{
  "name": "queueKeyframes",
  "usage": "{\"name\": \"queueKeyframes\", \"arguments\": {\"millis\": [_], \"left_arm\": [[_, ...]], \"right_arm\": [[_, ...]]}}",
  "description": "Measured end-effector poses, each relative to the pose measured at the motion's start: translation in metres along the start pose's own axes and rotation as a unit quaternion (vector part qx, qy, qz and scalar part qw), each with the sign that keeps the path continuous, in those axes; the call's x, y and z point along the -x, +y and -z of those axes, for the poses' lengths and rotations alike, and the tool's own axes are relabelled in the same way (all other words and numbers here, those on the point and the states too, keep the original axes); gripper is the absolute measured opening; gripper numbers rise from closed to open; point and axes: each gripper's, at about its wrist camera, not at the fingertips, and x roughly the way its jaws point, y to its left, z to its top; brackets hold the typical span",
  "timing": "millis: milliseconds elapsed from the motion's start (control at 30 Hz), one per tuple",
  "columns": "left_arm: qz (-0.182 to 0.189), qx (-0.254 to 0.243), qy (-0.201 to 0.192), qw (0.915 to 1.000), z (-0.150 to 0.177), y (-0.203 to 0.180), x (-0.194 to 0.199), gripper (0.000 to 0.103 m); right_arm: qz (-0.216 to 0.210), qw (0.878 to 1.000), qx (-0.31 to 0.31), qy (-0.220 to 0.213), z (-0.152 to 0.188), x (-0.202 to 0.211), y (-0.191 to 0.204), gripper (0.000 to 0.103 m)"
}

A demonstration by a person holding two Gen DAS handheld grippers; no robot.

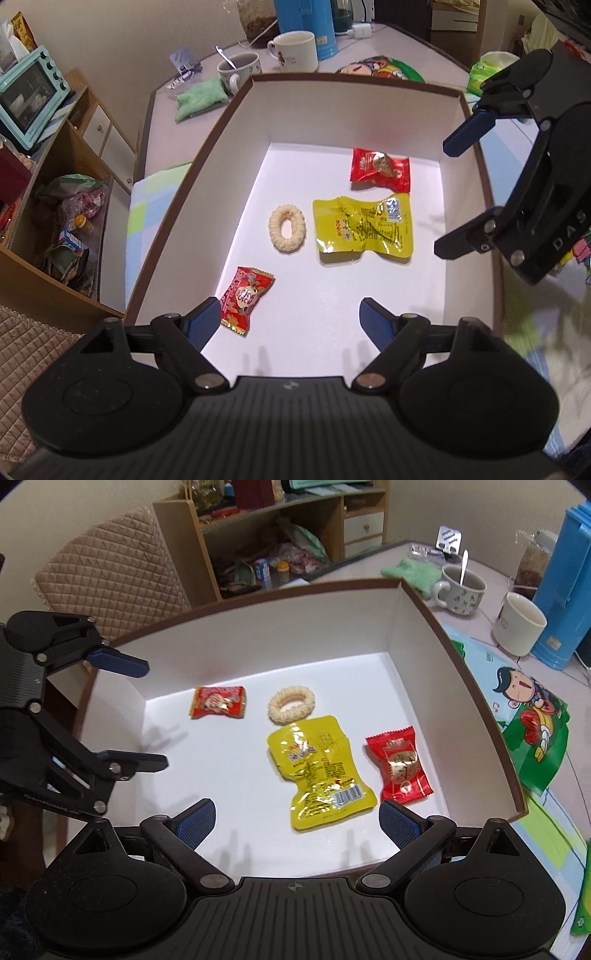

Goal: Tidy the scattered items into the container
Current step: 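Withdraw both grippers from the box toward the table, then move both grippers over the cotton-swab bag and binder clips on the table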

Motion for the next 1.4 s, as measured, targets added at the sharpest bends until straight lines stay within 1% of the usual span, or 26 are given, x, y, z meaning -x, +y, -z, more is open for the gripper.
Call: {"name": "queueKeyframes", "arguments": {"millis": [67, 433, 633, 833, 1000, 1100, 1300, 1400], "left_arm": [[-0.005, 0.000, -0.007, 1.0000, 0.001, -0.002, 0.008, 0.085], [-0.024, 0.011, -0.035, 0.9990, 0.010, -0.013, 0.048, 0.086], [-0.031, 0.021, -0.052, 0.9979, 0.014, -0.020, 0.070, 0.087], [-0.031, 0.025, -0.068, 0.9969, 0.015, -0.034, 0.089, 0.088], [-0.025, 0.025, -0.086, 0.9957, 0.014, -0.052, 0.105, 0.089], [-0.010, 0.023, -0.099, 0.9948, 0.013, -0.067, 0.113, 0.089], [0.021, 0.013, -0.104, 0.9943, 0.013, -0.099, 0.117, 0.089], [0.032, 0.016, -0.100, 0.9943, 0.013, -0.114, 0.115, 0.089]], "right_arm": [[0.001, 1.000, 0.002, -0.010, 0.002, 0.008, 0.005, 0.098], [0.007, 0.998, -0.003, -0.058, 0.020, 0.052, 0.023, 0.098], [-0.001, 0.995, -0.015, -0.100, 0.034, 0.076, 0.027, 0.098], [-0.008, 0.989, -0.040, -0.145, 0.059, 0.106, 0.022, 0.098], [-0.004, 0.983, -0.072, -0.170, 0.088, 0.130, 0.010, 0.098], [0.001, 0.979, -0.099, -0.181, 0.112, 0.145, -0.001, 0.098], [0.029, 0.972, -0.149, -0.178, 0.165, 0.171, -0.021, 0.098], [0.038, 0.969, -0.173, -0.174, 0.190, 0.183, -0.028, 0.098]]}}
